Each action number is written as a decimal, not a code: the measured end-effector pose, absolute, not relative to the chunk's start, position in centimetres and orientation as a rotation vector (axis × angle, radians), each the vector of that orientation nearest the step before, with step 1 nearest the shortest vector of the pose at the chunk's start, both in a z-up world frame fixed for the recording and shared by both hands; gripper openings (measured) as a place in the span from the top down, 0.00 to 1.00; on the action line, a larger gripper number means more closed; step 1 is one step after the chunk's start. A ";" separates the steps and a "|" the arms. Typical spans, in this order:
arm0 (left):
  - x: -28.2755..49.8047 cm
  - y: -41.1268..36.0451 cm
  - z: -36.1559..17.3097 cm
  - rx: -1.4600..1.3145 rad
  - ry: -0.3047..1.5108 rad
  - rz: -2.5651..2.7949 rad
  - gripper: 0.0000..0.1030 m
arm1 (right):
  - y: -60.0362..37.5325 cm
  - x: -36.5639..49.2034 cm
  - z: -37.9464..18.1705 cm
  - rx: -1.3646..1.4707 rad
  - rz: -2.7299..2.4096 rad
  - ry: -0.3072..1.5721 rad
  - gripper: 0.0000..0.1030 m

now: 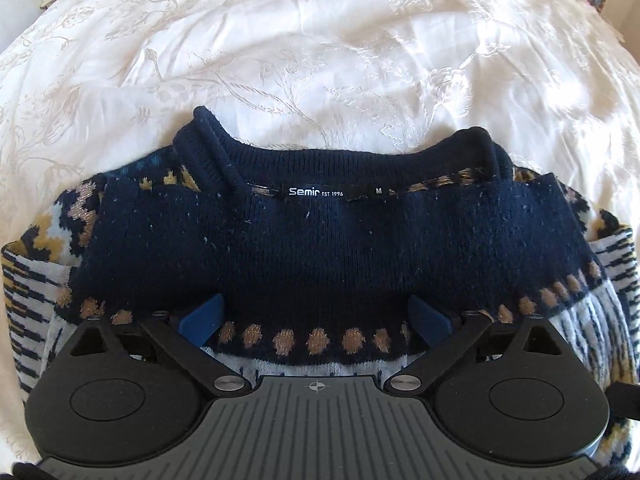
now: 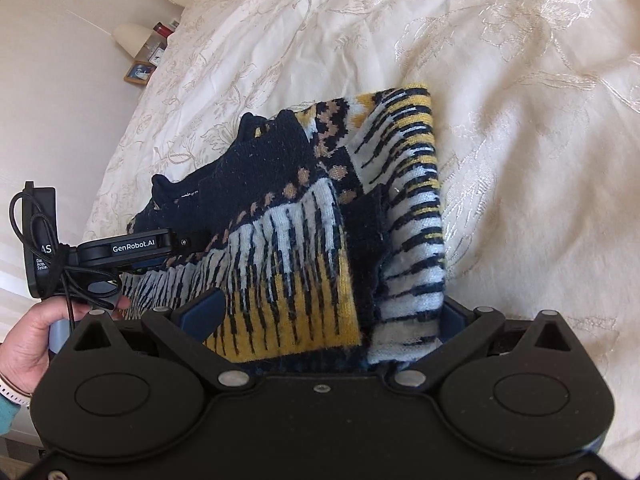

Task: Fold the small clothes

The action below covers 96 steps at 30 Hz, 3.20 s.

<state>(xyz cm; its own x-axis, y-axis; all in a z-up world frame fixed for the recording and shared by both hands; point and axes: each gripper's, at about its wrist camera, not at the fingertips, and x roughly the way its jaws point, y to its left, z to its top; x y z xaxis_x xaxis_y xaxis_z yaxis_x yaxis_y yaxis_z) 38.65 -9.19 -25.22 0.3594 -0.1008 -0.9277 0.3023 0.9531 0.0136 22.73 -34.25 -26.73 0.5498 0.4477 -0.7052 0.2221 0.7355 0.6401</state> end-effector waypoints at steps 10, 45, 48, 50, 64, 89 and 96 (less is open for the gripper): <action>39.3 -9.8 -25.5 0.195 1.188 -0.252 0.00 | -35.0 23.3 -27.7 0.814 0.173 0.967 0.00; 30.8 4.3 -17.0 0.003 1.106 -0.299 0.18 | -23.8 26.2 -13.6 0.499 -0.016 0.986 0.70; 29.7 7.9 -16.2 -0.011 1.092 -0.258 0.18 | -20.6 27.4 -12.3 0.478 0.023 0.971 0.71; 29.0 10.3 -16.1 -0.018 1.094 -0.236 0.18 | -18.1 28.1 -11.8 0.461 0.061 0.958 0.71; 25.6 19.2 -17.4 -0.080 1.150 -0.158 0.18 | -2.6 33.4 -16.5 0.289 0.194 1.070 0.73; 29.6 16.6 -14.0 -0.137 1.074 -0.265 0.18 | -7.7 29.2 -15.3 0.370 0.125 0.967 0.73; 32.4 11.6 -15.1 -0.122 1.069 -0.336 0.18 | -6.8 25.7 -17.6 0.298 0.146 1.025 0.73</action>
